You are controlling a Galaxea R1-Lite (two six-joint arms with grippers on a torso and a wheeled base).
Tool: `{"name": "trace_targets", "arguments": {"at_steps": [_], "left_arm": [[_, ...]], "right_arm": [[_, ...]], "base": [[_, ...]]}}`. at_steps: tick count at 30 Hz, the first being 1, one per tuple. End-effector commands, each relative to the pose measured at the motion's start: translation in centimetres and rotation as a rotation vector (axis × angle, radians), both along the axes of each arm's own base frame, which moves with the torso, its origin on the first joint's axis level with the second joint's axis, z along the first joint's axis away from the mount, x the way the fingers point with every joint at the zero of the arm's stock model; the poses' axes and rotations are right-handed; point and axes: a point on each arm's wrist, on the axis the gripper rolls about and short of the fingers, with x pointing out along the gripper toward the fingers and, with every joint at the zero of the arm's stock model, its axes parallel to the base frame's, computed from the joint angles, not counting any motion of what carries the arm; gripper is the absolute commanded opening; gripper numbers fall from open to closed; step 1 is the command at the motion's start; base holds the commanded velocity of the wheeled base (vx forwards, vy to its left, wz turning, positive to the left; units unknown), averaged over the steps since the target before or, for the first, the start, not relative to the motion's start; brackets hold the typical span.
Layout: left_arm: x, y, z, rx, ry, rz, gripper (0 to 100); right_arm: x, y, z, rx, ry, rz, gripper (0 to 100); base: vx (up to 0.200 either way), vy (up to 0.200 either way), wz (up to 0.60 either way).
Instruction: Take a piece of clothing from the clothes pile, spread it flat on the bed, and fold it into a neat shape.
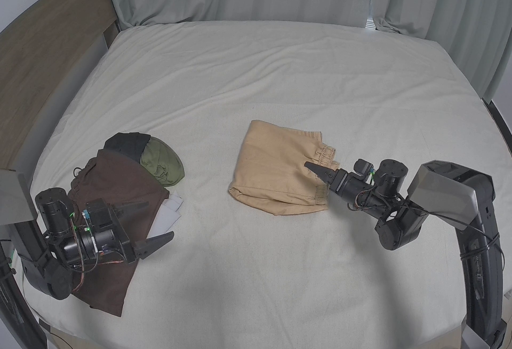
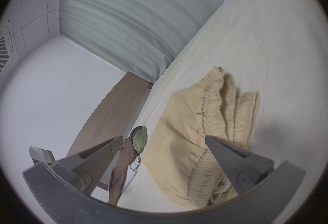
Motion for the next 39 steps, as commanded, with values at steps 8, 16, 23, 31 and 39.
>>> {"name": "trace_targets", "arguments": {"at_steps": [8, 16, 23, 31, 39], "left_arm": [[-2.7, -3.2, 2.6, -0.041, -0.05, -0.191, 100], [-6.3, -7.3, 4.8, -0.091, -0.074, -0.396, 100], [-11.8, -9.2, 6.1, -0.161, -0.005, -0.596, 100], [-14.7, -9.1, 8.1, -0.227, -0.05, -0.655, 100], [-15.3, -7.4, 9.5, -0.272, -0.128, -0.409, 100]], "right_arm": [[-8.3, -1.6, 13.5, -0.015, -0.231, 0.011, 100], [-15.5, -4.2, 13.1, -0.292, -0.336, -0.017, 100], [-22.0, -6.4, 13.2, -0.512, -0.431, -0.137, 100], [-25.1, -7.8, 15.4, -0.512, -0.511, -0.192, 100], [-29.5, -9.6, 16.5, -0.517, -0.596, -0.265, 100]], "base": [[0.0, 0.0, 0.0], [0.0, 0.0, 0.0], [0.0, 0.0, 0.0], [0.0, 0.0, 0.0], [0.0, 0.0, 0.0]]}}
